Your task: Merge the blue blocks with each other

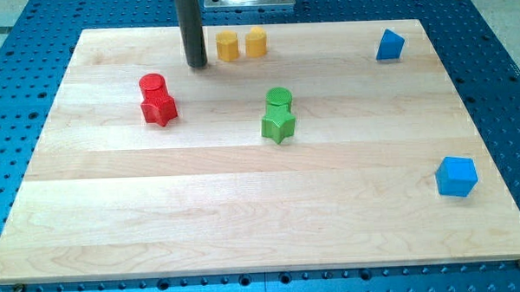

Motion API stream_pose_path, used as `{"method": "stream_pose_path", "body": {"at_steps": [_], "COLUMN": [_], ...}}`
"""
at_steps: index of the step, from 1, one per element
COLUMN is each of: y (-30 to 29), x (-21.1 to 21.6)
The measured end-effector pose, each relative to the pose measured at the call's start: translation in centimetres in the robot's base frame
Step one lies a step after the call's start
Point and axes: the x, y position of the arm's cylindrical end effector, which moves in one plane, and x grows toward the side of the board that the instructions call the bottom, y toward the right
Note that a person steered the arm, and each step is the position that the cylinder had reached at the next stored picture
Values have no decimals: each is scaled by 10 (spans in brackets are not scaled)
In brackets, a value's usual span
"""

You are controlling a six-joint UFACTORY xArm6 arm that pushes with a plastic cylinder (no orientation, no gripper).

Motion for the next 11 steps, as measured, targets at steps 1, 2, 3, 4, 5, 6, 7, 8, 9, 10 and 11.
{"method": "stream_pose_path", "body": {"at_steps": [1, 2, 3, 4, 5, 6, 7, 8, 9, 10, 11], "y": [47, 101, 190, 269, 304, 305, 310, 324, 319, 311, 324], "x": [16, 18, -28, -48, -9, 81, 66, 144, 163, 205, 162]}}
